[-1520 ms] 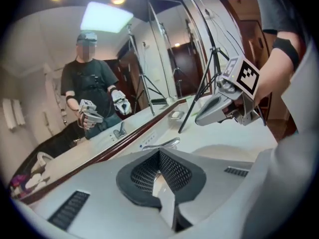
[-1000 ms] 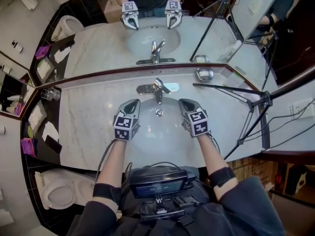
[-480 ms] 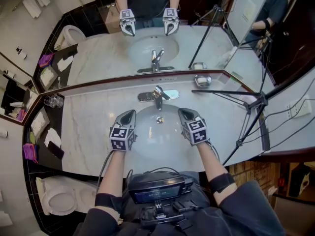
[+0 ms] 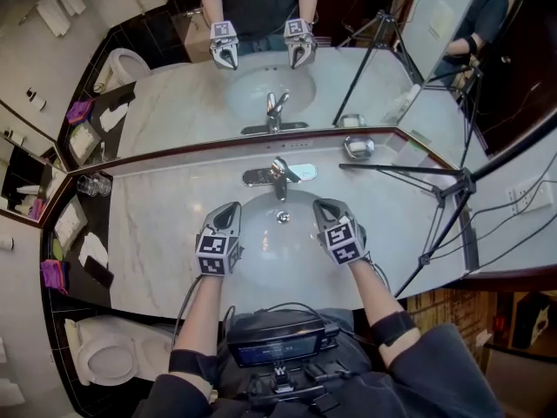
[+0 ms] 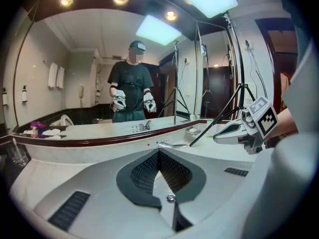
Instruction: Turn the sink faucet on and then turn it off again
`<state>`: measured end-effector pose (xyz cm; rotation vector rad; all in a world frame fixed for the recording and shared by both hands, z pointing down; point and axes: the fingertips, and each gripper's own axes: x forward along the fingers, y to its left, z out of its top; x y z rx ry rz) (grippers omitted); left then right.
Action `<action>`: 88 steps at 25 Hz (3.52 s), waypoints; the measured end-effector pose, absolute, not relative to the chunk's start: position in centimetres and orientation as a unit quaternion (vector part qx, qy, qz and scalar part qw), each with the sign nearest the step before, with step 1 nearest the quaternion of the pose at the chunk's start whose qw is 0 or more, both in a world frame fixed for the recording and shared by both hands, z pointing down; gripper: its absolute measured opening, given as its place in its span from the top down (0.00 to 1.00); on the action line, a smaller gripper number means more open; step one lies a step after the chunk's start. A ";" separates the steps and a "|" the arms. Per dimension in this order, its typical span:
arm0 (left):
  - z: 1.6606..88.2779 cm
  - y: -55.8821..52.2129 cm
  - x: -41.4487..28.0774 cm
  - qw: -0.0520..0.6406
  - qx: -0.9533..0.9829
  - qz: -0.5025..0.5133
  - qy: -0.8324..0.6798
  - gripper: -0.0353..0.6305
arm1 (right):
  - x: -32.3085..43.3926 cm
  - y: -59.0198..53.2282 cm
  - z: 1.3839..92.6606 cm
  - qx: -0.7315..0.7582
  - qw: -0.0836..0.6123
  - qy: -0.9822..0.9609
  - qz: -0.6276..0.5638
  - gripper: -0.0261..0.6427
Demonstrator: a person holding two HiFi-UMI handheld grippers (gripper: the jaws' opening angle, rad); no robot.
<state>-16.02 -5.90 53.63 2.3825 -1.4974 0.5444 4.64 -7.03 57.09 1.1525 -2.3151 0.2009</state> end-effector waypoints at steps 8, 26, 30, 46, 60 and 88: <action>54.5 -6.7 -16.0 0.140 0.825 0.193 -0.513 0.95 | 2.4 -8.7 59.9 0.345 0.420 -0.829 -0.135 0.76; 56.8 -9.1 -15.6 0.148 0.830 0.208 -0.496 0.95 | -0.8 -14.8 64.4 0.240 0.535 -0.753 -0.299 0.64; 57.4 -9.2 -15.8 0.157 0.827 0.211 -0.496 0.95 | -1.3 -15.9 65.2 0.237 0.544 -0.748 -0.297 0.64; 59.6 -10.0 -16.2 0.176 0.824 0.222 -0.491 0.95 | -2.9 -19.9 65.2 0.245 0.558 -0.737 -0.291 0.66; 59.6 -10.1 -15.6 0.179 0.827 0.221 -0.485 0.95 | -3.6 -20.4 64.0 0.238 0.549 -0.752 -0.276 0.65; 60.1 -10.2 -15.7 0.178 0.825 0.222 -0.488 0.95 | -4.9 -21.5 64.3 0.124 0.587 -0.761 -0.245 0.64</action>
